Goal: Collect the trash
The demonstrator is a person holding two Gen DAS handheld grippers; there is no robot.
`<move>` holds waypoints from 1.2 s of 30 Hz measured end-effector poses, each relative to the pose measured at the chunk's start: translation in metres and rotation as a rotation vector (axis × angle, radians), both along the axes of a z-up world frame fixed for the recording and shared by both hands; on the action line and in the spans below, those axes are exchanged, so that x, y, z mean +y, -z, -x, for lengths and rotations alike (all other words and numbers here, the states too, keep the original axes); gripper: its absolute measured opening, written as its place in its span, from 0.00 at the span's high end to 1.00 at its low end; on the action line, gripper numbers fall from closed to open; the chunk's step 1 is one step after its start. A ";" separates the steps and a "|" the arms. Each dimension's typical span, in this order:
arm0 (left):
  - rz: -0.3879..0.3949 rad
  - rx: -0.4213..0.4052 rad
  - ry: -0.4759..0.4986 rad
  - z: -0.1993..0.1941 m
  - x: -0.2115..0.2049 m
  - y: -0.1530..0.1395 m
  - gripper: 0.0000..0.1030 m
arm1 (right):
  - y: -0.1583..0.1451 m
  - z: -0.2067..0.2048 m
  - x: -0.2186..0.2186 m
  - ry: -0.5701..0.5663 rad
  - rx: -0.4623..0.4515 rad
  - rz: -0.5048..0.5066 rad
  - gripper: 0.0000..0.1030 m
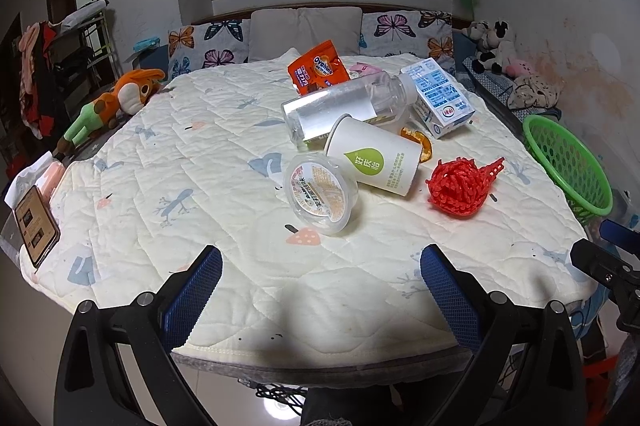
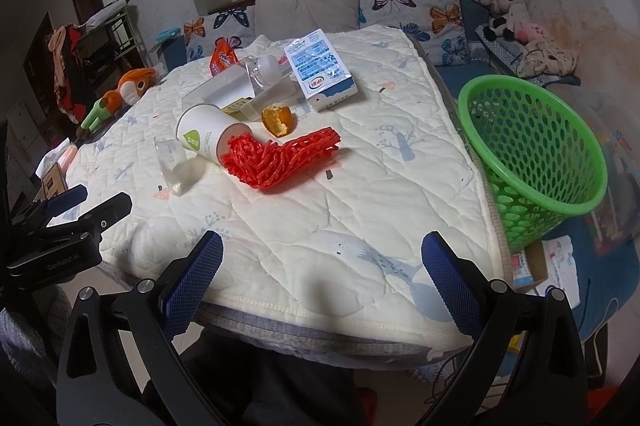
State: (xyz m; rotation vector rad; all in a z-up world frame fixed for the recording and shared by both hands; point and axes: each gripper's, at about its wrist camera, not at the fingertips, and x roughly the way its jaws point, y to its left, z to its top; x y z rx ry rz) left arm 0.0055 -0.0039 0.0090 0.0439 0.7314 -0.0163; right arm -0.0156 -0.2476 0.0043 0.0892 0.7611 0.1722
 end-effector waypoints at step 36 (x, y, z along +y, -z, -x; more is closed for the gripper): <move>-0.005 0.000 0.000 0.000 0.000 0.003 0.07 | 0.006 -0.004 0.000 -0.005 0.011 -0.004 0.04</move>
